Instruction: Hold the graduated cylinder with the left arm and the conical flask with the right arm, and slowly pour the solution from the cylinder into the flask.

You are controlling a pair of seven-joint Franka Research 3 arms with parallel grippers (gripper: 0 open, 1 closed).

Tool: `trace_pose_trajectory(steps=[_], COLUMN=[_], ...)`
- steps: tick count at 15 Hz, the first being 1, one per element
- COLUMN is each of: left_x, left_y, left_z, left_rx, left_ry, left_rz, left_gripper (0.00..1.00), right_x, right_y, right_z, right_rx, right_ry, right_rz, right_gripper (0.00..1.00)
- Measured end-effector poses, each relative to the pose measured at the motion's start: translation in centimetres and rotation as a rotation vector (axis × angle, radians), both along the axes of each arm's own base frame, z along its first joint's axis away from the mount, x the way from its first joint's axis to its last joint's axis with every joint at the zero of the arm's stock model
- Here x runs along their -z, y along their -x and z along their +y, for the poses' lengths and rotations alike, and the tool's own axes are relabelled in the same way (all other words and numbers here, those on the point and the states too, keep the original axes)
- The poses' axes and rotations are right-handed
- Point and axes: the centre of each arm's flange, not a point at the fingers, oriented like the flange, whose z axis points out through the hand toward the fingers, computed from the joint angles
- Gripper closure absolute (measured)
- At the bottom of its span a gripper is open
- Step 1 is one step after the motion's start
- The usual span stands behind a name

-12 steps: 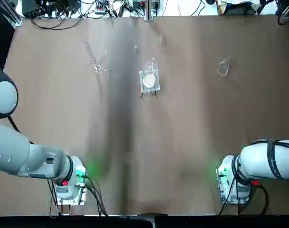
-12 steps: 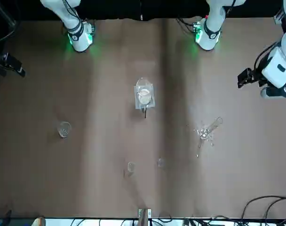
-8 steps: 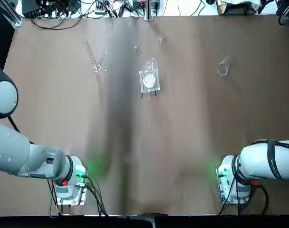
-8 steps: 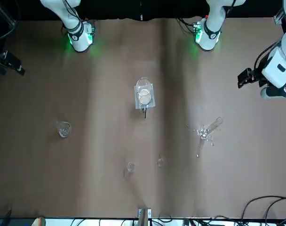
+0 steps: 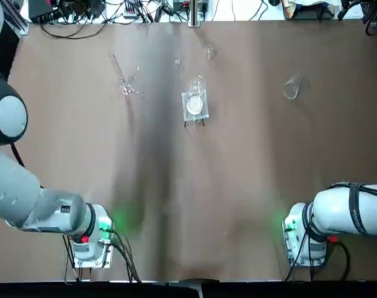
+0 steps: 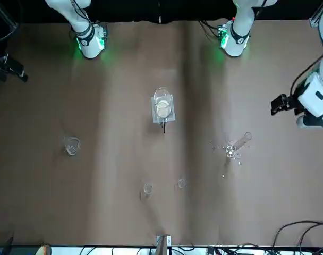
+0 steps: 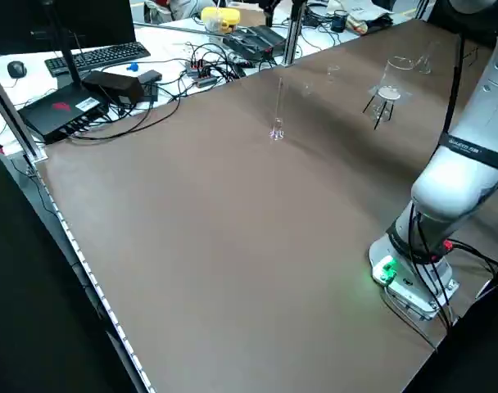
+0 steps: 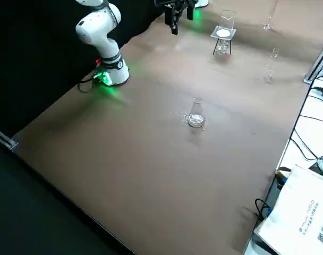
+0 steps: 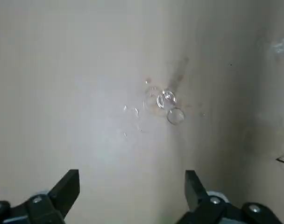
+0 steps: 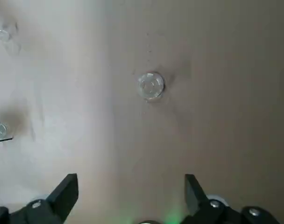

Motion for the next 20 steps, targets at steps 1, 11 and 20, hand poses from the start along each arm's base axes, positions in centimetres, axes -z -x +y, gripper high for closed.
trace_pose_trajectory(steps=[1, 11, 20], left_x=[0.2, 9.3, 23.1], left_y=[-0.4, -4.1, -5.6], left_z=[0.9, 14.8, 20.9], left_rx=[0.052, 0.416, 0.756], left_ry=[0.028, 0.499, 0.927], left_rz=[-0.015, -0.167, -0.605], left_gripper=[0.01, 0.01, 0.01], right_x=[0.2, 9.1, 19.0], right_y=[-0.1, -3.5, -5.3], right_z=[0.0, -6.5, -13.3], right_rx=[-0.038, -0.480, -0.923], right_ry=[-0.001, -0.248, -0.508], right_rz=[-0.001, -0.006, -0.217], right_gripper=[0.00, 0.00, 0.00])
